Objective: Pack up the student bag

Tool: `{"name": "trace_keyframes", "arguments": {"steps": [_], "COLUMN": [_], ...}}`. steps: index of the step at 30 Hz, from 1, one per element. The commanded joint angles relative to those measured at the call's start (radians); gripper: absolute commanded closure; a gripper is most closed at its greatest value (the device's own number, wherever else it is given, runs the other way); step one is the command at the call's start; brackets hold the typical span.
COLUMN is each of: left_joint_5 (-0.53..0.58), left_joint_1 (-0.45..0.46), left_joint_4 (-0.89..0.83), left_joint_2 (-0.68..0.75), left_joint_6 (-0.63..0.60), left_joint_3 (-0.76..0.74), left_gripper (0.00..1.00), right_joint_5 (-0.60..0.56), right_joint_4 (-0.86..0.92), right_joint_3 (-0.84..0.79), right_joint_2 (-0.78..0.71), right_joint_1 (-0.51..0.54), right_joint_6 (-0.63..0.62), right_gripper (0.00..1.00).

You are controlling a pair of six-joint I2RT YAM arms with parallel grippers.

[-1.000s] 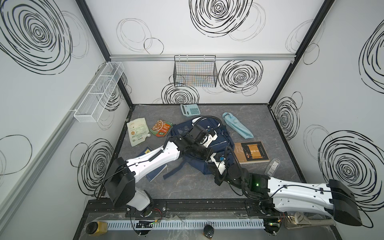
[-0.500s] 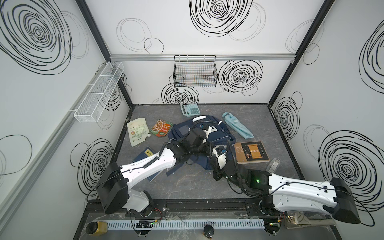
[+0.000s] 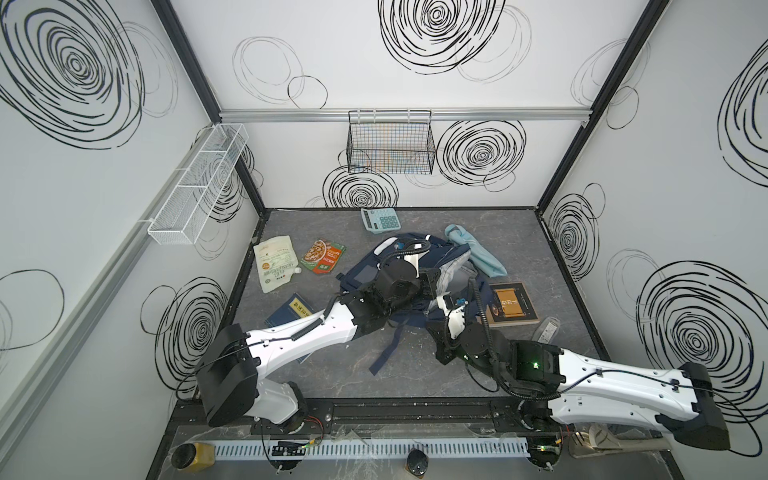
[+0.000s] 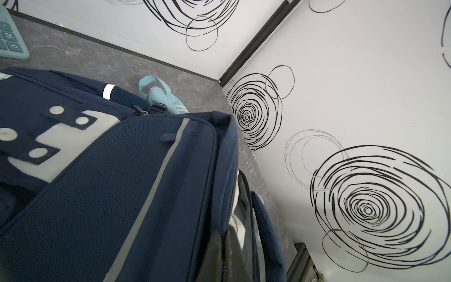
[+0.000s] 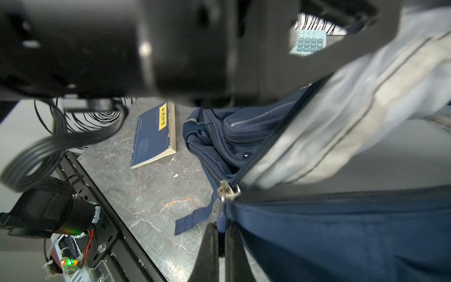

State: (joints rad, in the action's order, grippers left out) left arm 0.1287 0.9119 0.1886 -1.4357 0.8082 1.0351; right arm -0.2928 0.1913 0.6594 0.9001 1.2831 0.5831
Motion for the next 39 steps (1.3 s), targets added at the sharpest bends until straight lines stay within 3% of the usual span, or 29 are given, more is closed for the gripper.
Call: {"name": "trace_keyframes", "arguments": {"steps": [1, 6, 12, 13, 15, 18, 22, 28, 31, 34, 37, 39], "left_joint_5": [0.173, 0.158, 0.079, 0.044, -0.027, -0.093, -0.184, -0.262, -0.287, -0.33, -0.357, -0.376], "left_joint_1": [-0.042, -0.045, -0.054, -0.057, -0.06, -0.061, -0.076, -0.082, -0.075, -0.073, -0.064, -0.053], "left_joint_4": [0.245, 0.246, 0.235, 0.23, 0.201, 0.144, 0.101, -0.008, -0.088, -0.142, -0.163, -0.166], "left_joint_2": [-0.021, -0.022, 0.009, 0.01, 0.012, 0.009, -0.005, -0.077, -0.105, -0.117, -0.109, -0.115], "left_joint_6": [0.025, -0.001, -0.081, -0.099, -0.153, -0.228, -0.284, -0.424, -0.488, -0.511, -0.53, -0.545], "left_joint_3": [0.048, 0.064, 0.036, 0.034, 0.031, 0.015, -0.04, -0.02, 0.01, 0.03, 0.064, 0.105], "left_gripper": [1.0, 1.0, 1.0, 1.0, 1.0, 1.0, 1.0, 1.0, 1.0, 1.0, 0.72, 0.62], "right_joint_5": [0.195, 0.227, 0.239, 0.242, 0.228, 0.184, 0.114, -0.066, -0.143, -0.112, 0.041, 0.176], "right_joint_4": [-0.142, -0.321, -0.363, -0.352, -0.296, -0.202, -0.046, 0.219, 0.323, 0.34, 0.285, 0.24], "right_joint_3": [-0.041, -0.103, -0.124, -0.121, -0.107, -0.093, -0.078, 0.005, 0.054, 0.043, 0.0, -0.034], "right_joint_2": [0.03, 0.092, 0.122, 0.117, 0.091, 0.02, -0.132, -0.299, -0.312, -0.318, -0.314, -0.299], "right_joint_1": [0.062, 0.065, 0.065, 0.064, 0.064, 0.064, 0.062, 0.019, -0.07, -0.256, -0.525, -0.722], "right_joint_6": [-0.009, -0.048, -0.066, -0.063, -0.046, -0.021, 0.039, 0.139, 0.167, 0.152, 0.11, 0.101], "right_gripper": [1.0, 1.0, 1.0, 0.94, 0.75, 0.59, 0.55, 0.6, 0.61, 0.6, 0.54, 0.49]}}
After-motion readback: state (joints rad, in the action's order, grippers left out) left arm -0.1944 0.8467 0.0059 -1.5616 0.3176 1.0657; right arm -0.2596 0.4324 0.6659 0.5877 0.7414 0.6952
